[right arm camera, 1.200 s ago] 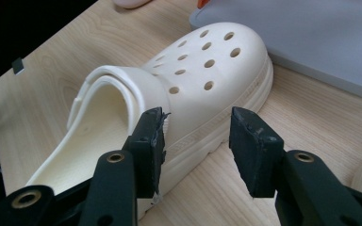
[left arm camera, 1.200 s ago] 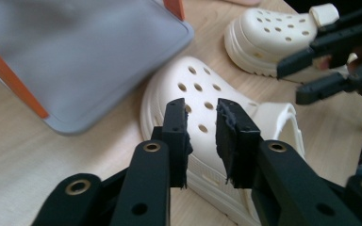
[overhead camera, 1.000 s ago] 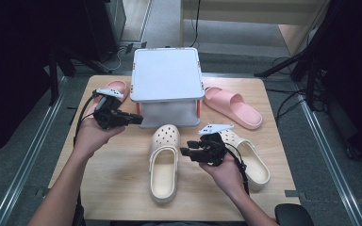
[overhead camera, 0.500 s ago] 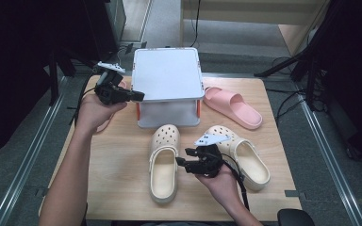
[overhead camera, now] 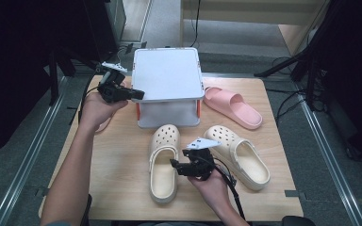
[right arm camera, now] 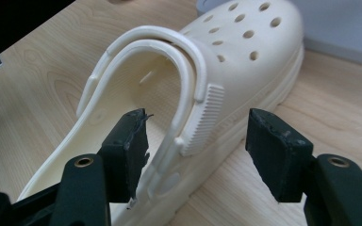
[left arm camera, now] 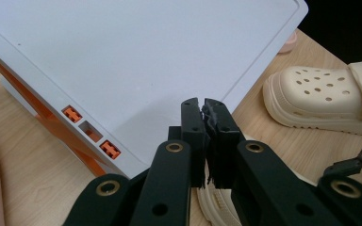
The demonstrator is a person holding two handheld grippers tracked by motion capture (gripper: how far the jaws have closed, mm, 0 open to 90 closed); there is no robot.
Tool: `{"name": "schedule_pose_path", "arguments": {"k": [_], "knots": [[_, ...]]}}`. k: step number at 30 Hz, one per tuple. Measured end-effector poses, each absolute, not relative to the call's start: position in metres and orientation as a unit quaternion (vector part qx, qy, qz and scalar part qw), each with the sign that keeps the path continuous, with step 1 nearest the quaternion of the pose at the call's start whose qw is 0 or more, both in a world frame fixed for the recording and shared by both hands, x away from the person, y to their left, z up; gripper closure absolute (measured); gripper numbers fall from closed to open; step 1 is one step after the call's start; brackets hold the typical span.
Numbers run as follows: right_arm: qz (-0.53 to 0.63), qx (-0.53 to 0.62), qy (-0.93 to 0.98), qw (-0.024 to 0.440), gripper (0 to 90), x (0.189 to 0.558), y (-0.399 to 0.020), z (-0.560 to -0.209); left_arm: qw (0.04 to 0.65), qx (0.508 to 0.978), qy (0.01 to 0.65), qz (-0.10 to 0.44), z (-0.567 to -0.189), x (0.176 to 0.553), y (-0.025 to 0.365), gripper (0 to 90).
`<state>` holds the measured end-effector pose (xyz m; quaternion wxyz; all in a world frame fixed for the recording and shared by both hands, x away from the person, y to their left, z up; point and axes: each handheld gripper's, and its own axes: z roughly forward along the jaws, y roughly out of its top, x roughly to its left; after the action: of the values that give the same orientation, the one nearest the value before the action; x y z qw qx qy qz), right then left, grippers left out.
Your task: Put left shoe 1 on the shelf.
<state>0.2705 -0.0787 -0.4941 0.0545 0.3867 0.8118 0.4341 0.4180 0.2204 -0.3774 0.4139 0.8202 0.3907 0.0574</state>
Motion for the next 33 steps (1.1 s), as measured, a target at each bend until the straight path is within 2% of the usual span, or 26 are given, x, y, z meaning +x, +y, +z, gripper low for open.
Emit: {"name": "schedule_pose_path", "arguments": {"k": [4,6,18,21,25,28,33], "knots": [[0.427,0.387,0.815,0.057,40.9,0.274,-0.072,-0.500,0.414,0.820,0.392,0.056,-0.377,0.418,0.222,87.7],[0.421,0.388,0.818,0.058,46.9,0.276,-0.068,-0.503,0.411,0.819,0.396,0.058,-0.378,0.419,0.224,87.6],[0.408,0.392,0.823,0.061,51.4,0.282,-0.064,-0.505,0.411,0.818,0.398,0.061,-0.378,0.419,0.223,89.7],[0.411,0.398,0.819,0.043,58.3,0.283,-0.068,-0.505,0.413,0.817,0.399,0.055,-0.378,0.420,0.224,89.8],[0.411,0.401,0.818,0.040,68.4,0.285,-0.071,-0.502,0.398,0.819,0.406,0.082,-0.378,0.419,0.222,89.9],[0.410,0.403,0.817,0.039,75.1,0.288,-0.074,-0.501,0.412,0.814,0.405,0.060,-0.380,0.422,0.223,90.0],[0.409,0.407,0.817,0.031,77.0,0.294,-0.076,-0.497,0.414,0.814,0.402,0.064,-0.381,0.422,0.223,89.9]]}}
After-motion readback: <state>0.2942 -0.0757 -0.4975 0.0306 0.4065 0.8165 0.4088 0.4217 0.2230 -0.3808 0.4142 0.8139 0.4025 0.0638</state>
